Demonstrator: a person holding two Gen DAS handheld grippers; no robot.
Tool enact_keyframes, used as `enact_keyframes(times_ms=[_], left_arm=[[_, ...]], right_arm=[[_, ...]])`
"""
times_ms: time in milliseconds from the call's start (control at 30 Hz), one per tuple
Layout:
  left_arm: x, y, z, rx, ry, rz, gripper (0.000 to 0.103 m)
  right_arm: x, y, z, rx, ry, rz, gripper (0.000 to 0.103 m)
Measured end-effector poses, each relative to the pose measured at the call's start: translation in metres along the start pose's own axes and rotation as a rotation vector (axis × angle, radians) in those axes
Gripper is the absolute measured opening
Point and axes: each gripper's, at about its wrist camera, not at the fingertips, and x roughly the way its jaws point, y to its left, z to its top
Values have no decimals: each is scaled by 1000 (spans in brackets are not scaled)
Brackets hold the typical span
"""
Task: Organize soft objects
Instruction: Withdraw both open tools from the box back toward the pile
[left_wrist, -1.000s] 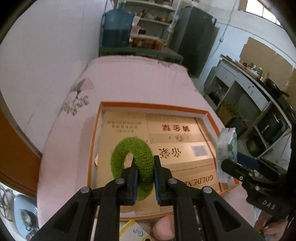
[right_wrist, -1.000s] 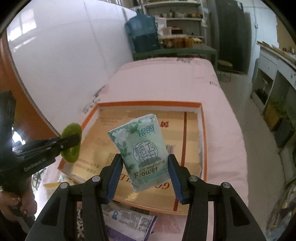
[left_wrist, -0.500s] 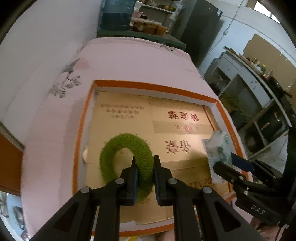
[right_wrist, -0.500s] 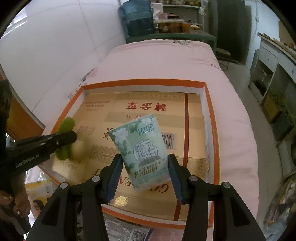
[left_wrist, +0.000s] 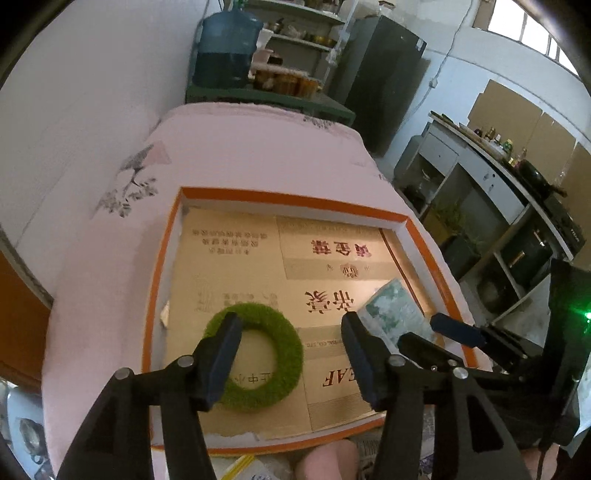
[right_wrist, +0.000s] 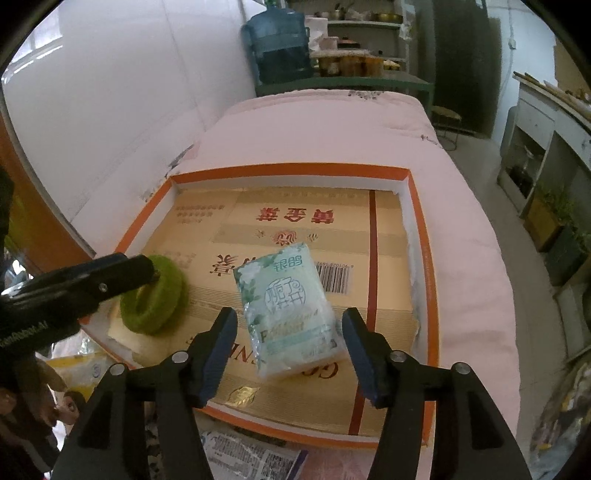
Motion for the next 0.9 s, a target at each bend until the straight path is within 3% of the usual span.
enact_keyframes(times_ms=[333, 900], left_arm=[[-27, -13, -10, 69, -58, 93, 56], [-92, -6, -38, -26, -208, 59, 56]], right_arm=[[-19, 5, -8, 4, -43, -11, 61], [-88, 28, -34, 25, -158, -21, 61]])
